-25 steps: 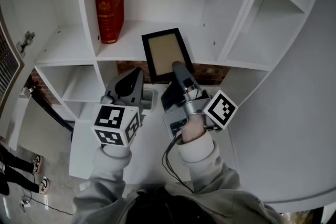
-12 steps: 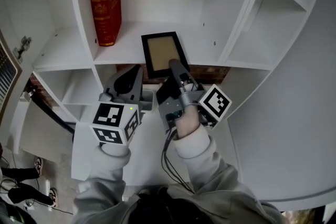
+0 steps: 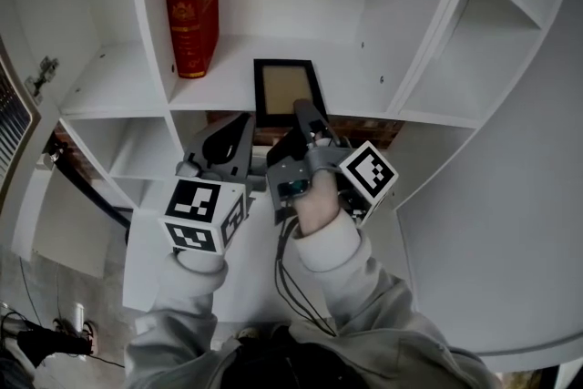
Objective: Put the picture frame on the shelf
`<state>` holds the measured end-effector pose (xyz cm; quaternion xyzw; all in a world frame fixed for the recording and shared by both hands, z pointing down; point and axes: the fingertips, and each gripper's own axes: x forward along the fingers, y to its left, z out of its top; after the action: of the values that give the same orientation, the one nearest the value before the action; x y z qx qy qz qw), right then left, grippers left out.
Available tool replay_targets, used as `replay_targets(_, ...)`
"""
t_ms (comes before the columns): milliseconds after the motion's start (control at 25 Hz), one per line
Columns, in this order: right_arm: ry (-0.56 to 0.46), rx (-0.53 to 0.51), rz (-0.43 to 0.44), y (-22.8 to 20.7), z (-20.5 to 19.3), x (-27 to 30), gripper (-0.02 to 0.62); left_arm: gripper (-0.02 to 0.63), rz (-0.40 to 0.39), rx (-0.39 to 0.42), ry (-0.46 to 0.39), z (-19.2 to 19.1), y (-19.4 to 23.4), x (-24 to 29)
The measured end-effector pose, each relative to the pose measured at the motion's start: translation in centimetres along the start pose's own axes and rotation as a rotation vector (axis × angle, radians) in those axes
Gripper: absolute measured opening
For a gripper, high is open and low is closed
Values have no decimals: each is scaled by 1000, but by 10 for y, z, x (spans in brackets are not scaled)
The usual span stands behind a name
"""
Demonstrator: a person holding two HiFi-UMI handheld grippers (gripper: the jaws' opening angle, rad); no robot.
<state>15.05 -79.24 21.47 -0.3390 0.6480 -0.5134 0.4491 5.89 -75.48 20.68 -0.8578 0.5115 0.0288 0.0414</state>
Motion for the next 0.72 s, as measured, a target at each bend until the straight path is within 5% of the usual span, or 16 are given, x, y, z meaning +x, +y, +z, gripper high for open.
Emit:
replay_targets(560,-6,-5,-56,4,-5,-4,57,5,-1,10,-1,1,2,-5)
replay_targets(720,0,-1,-42,4,-5,-2,131,6,-4,10,-2,1,-1,-8)
